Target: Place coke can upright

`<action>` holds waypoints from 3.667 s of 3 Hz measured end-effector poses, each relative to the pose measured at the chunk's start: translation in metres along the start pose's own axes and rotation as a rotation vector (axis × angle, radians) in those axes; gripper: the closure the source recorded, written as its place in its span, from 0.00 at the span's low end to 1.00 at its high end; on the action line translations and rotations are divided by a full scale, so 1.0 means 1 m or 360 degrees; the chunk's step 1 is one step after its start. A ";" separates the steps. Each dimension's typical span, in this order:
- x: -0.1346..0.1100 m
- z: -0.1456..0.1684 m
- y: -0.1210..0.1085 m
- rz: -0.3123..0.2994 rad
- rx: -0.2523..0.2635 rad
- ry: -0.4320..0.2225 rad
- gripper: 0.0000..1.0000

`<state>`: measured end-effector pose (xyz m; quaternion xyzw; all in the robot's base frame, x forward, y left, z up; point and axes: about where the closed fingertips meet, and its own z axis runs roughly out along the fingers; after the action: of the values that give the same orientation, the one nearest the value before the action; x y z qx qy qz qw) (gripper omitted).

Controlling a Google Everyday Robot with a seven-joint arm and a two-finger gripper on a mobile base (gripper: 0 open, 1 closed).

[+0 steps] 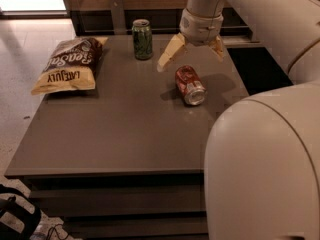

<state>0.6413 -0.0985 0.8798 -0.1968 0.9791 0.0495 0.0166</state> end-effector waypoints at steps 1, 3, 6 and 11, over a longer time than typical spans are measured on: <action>0.011 0.011 0.000 0.0025 0.0001 0.0059 0.00; 0.036 0.021 -0.012 0.0095 0.0000 0.0104 0.00; 0.029 0.013 -0.021 0.0095 0.0064 0.0051 0.00; 0.016 0.033 -0.018 0.0044 0.0054 0.0049 0.00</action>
Offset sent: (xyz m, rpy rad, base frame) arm -0.0656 -0.0424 -0.0247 -0.0699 0.1906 -0.0475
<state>0.6342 -0.1177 0.8444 -0.1838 0.9825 0.0301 0.0042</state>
